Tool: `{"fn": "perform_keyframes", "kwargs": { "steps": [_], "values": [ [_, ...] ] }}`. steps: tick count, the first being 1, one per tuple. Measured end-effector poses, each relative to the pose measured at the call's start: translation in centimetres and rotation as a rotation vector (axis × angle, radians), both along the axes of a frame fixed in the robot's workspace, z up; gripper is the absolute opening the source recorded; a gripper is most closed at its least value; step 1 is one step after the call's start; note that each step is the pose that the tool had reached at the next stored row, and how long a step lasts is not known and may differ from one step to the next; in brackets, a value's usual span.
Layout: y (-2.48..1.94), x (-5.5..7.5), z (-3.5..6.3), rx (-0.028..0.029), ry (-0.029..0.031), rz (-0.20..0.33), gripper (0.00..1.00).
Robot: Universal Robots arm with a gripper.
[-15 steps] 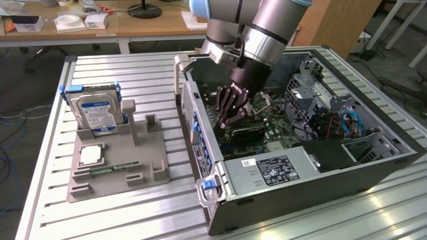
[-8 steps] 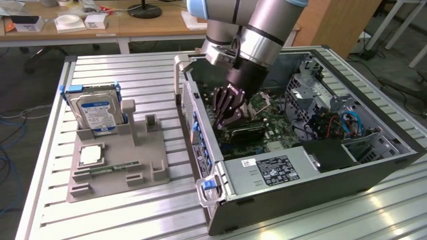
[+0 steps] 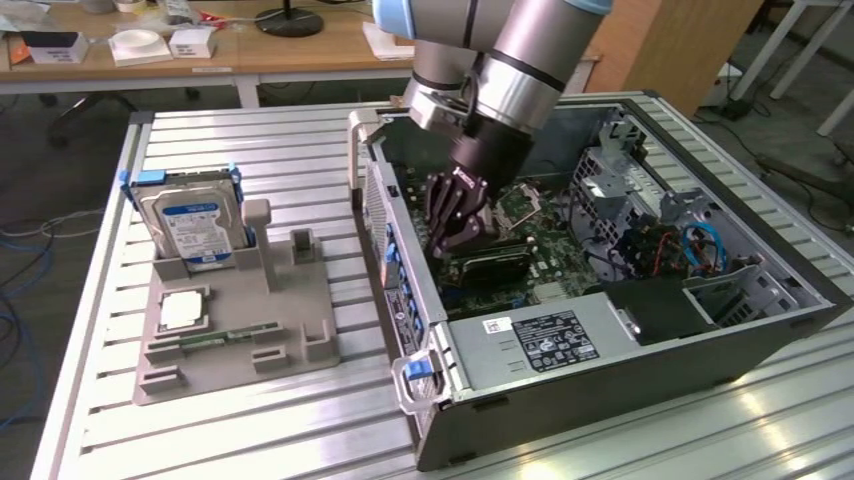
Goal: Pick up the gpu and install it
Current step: 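Press down on the gpu until it lock into place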
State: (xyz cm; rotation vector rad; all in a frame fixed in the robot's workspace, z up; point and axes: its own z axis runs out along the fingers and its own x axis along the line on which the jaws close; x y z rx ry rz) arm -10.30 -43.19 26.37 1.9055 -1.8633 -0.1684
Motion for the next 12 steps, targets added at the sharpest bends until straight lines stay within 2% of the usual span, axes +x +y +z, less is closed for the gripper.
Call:
{"fn": "perform_keyframes", "kwargs": {
  "steps": [2,5,8,12],
  "values": [
    [0.14,0.01,-0.07,0.0,0.0,0.0,0.1],
    [0.04,0.0,-0.36,0.0005,-0.0001,0.0,0.1],
    [-0.04,0.07,-0.49,-0.0032,0.0,0.002,0.1],
    [-0.03,0.64,-0.62,-0.0035,-0.0001,0.005,0.1]
  ]
}}
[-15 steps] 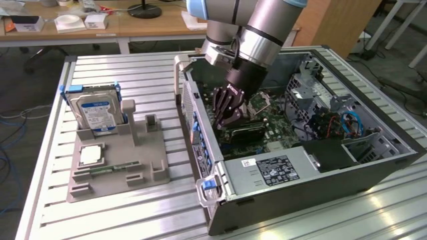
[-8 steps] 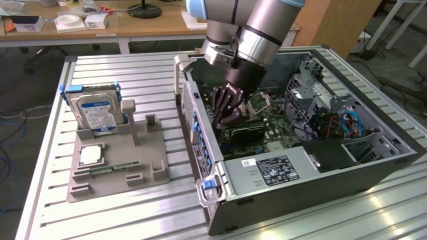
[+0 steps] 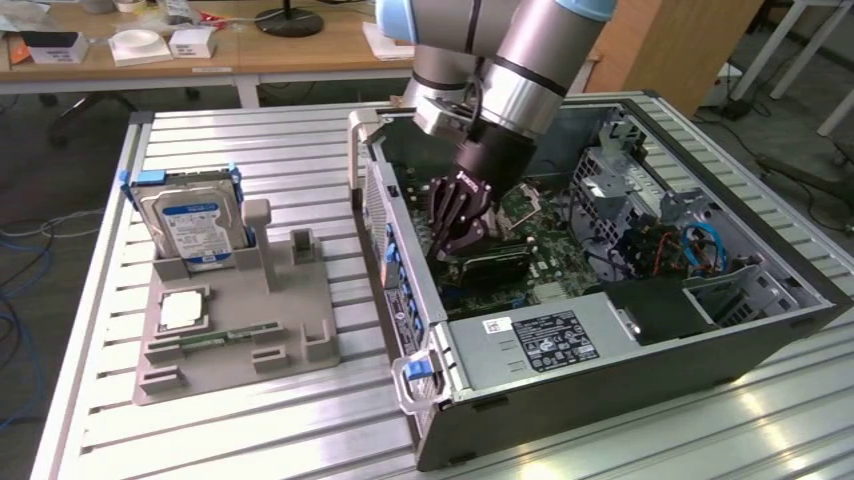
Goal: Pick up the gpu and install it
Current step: 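Press down on the gpu until it lock into place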
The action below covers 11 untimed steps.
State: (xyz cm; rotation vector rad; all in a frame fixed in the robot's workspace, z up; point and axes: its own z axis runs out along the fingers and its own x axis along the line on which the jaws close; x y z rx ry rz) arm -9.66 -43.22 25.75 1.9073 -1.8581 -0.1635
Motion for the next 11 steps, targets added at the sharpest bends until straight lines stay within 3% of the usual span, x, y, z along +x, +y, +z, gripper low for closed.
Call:
{"fn": "perform_keyframes", "kwargs": {
  "steps": [2,3,7,11],
  "values": [
    [0.17,0.1,-0.03,-0.0002,-0.0039,0.003,0.1],
    [0.29,0.1,-0.04,-0.0004,-0.0138,0.005,0.1],
    [0.77,0.1,-0.12,-0.0007,-0.0667,0.01,0.1],
    [1.31,0.1,-0.25,-0.0008,-0.1088,0.012,0.1]
  ]
}}
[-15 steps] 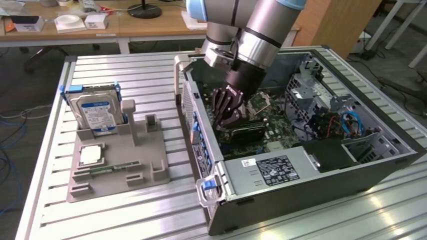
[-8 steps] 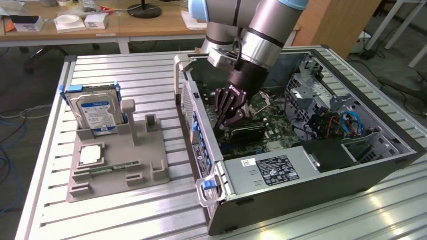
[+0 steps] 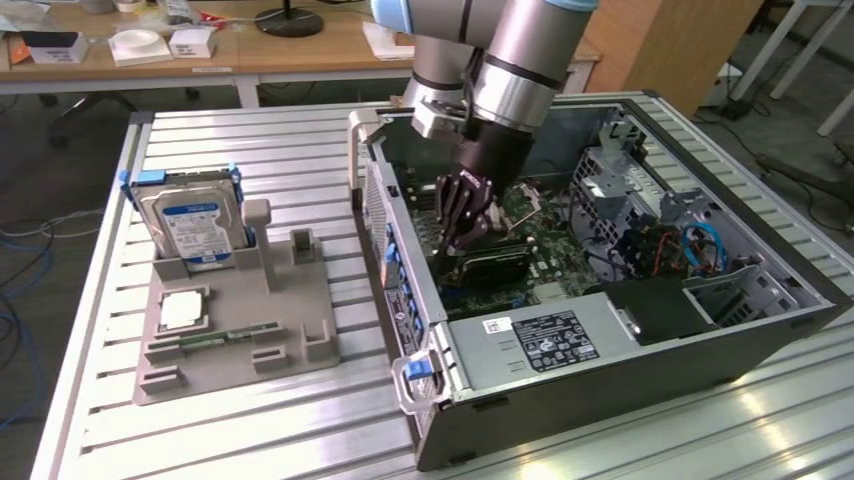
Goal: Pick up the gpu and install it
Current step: 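Press down on the gpu until it lock into place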
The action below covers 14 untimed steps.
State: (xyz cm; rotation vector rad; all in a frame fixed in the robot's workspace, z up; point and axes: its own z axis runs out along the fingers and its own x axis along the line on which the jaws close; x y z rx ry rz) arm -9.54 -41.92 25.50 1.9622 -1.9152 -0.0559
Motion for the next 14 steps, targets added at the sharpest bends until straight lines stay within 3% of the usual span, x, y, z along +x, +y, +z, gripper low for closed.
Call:
{"fn": "perform_keyframes", "kwargs": {
  "steps": [3,6,8,14],
  "values": [
    [0.5,-0.03,-0.18,0.0001,-0.0235,0.002,0.1],
    [0.9,-0.2,-0.47,-0.0018,-0.036,0.003,0.1],
    [1.08,-0.34,-0.74,-0.002,-0.0396,0.004,0.1],
    [1.05,-0.34,-0.82,-0.0001,-0.0408,0.004,0.1]
  ]
}}
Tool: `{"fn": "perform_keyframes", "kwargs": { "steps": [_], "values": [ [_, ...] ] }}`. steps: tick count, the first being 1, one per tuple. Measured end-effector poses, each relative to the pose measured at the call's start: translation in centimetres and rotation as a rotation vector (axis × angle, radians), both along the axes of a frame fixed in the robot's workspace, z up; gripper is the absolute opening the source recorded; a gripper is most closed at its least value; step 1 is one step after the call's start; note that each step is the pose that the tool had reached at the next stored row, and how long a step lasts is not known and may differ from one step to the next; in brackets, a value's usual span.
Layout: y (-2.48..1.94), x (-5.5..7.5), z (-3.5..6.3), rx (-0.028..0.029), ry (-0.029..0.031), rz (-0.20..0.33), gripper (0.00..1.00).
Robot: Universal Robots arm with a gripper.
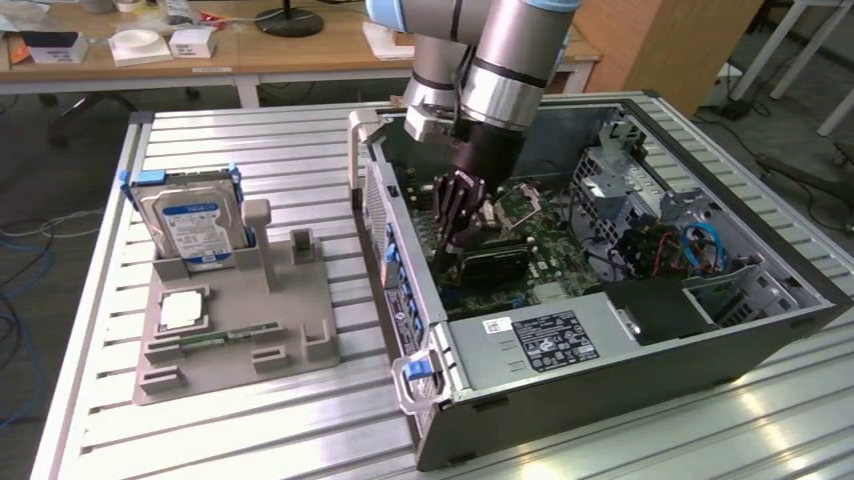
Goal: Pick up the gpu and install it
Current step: 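Press down on the gpu until it lock into place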
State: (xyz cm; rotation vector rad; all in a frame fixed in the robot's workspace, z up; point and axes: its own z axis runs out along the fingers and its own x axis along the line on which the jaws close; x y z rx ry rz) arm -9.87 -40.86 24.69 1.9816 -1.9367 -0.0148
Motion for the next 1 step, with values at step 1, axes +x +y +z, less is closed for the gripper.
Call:
{"fn": "perform_keyframes", "kwargs": {
  "steps": [1],
  "values": [
    [0.0,0.0,0.0,0.0,0.0,0.0,0.1]
  ]
}}
